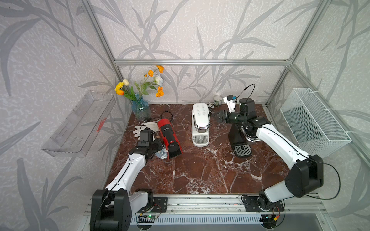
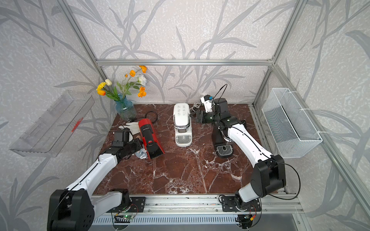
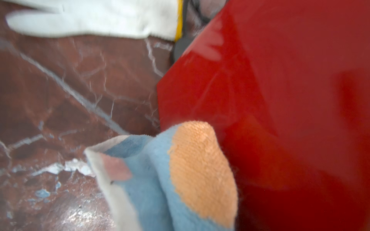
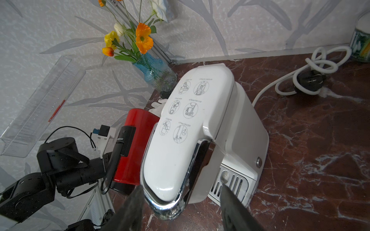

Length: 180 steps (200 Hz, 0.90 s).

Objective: Wipe the surface of a coffee machine
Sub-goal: Wipe the dirt from the surface of the coffee machine.

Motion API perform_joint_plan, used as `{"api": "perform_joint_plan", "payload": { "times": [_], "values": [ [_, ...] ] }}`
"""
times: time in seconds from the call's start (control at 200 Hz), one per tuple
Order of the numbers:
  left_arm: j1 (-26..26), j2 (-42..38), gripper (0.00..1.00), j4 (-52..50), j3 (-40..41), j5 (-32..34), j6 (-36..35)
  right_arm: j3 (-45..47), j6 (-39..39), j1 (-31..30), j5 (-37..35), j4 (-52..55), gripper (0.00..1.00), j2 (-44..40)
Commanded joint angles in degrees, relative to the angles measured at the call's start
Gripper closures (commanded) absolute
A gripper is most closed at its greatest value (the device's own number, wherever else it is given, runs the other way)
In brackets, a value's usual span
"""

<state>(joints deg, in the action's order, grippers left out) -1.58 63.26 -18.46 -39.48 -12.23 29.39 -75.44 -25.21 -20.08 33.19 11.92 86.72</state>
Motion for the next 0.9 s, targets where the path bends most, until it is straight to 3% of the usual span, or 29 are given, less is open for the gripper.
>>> {"api": "perform_joint_plan", "payload": {
  "times": [0.0, 0.23, 0.475, 0.655, 0.71, 0.775, 0.895],
  "values": [
    [-0.5, -5.51, 1.0, 2.96, -5.36, -4.56, 0.62, -0.54, 0.08, -0.14, -0.41, -0.05, 0.4, -2.16],
    [-0.44, -8.21, 1.0, -0.84, -14.18, -7.64, 1.25, -1.66, 1.38, -1.94, -0.97, 1.25, 0.4, -2.3],
    [-0.49, -6.13, 1.0, 3.74, -20.55, -22.04, 7.05, -5.78, 2.67, -8.88, 0.68, 0.07, 0.39, -0.15],
    [-0.52, -3.44, 1.0, 12.49, -20.81, -34.64, 13.92, -6.48, -6.35, -13.89, 12.58, -16.22, 0.34, 4.99],
    [-0.48, -3.11, 1.0, 12.94, -21.04, -35.76, 14.55, -6.18, -9.8, -14.5, 15.28, -21.41, 0.32, 6.44],
    [-0.52, -2.75, 1.0, 13.4, -21.38, -37.18, 15.24, -5.11, -15.55, -15.14, 17.49, -29.64, 0.22, 7.96],
    [-0.59, -1.92, 1.0, 16.97, -20.97, -40.11, 18.77, -5.69, -19.06, -15.99, 17.73, -33.41, 0.2, 10.12]
  ]
}}
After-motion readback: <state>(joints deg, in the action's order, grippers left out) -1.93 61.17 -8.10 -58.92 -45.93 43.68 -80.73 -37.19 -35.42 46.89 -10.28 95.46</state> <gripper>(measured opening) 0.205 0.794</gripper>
